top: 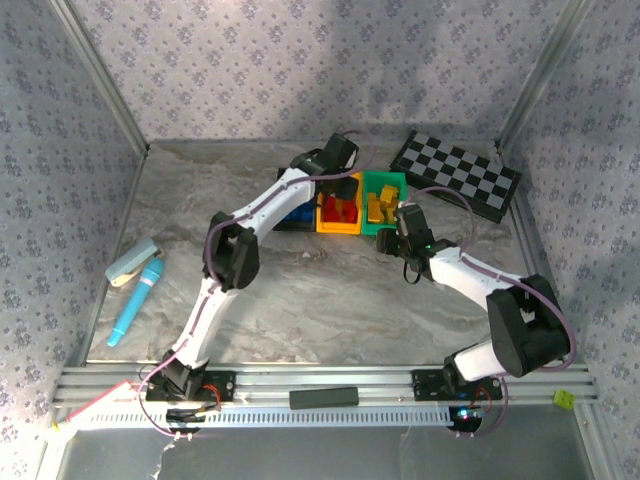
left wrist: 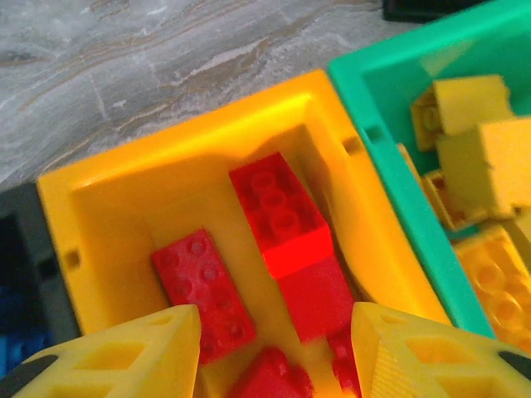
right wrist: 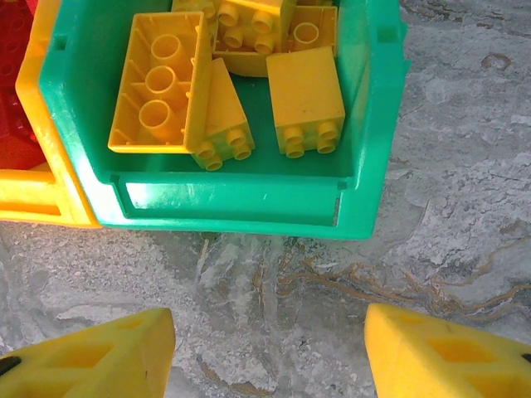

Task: Sort the legos into containers by color
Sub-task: Place the lego in the container, then reset both arms

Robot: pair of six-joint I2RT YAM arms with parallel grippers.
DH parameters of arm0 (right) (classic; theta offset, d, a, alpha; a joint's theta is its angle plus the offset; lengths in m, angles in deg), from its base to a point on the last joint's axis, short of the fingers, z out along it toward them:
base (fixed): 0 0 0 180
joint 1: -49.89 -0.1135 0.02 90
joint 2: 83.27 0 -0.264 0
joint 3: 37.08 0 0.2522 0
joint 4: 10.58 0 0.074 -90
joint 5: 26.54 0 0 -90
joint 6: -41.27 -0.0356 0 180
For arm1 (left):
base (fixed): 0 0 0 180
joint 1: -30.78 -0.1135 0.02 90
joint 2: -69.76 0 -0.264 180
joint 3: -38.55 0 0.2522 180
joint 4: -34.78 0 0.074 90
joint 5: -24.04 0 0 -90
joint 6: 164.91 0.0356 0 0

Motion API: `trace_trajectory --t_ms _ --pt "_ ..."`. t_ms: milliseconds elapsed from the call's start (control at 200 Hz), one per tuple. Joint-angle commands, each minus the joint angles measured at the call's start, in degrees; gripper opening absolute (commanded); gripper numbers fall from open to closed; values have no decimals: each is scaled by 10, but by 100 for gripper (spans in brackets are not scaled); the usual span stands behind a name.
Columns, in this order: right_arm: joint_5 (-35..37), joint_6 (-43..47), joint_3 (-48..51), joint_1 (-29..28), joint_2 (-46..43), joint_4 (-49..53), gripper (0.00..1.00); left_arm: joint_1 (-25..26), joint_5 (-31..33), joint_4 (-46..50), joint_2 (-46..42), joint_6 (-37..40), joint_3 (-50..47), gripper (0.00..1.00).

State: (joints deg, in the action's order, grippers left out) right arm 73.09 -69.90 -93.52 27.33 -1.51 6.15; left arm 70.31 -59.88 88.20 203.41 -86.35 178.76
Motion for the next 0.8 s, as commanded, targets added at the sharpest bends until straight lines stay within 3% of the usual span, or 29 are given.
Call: trace_trajectory --t_ms 0,205,470,720,795 --pt "9 -4 2 8 -18 3 63 9 14 -118 -127 -11 -121 51" --pt "20 -6 23 14 -51 -8 63 8 74 -270 -314 -24 -411 51" --pt "21 -21 60 18 -98 -32 64 -18 204 -330 -531 -41 -683 48" --pt "5 -29 66 13 -80 -49 64 -164 225 -334 -730 -133 -869 48" --pt "4 -28 58 11 -71 -47 64 -210 234 -342 -771 -141 -907 54"
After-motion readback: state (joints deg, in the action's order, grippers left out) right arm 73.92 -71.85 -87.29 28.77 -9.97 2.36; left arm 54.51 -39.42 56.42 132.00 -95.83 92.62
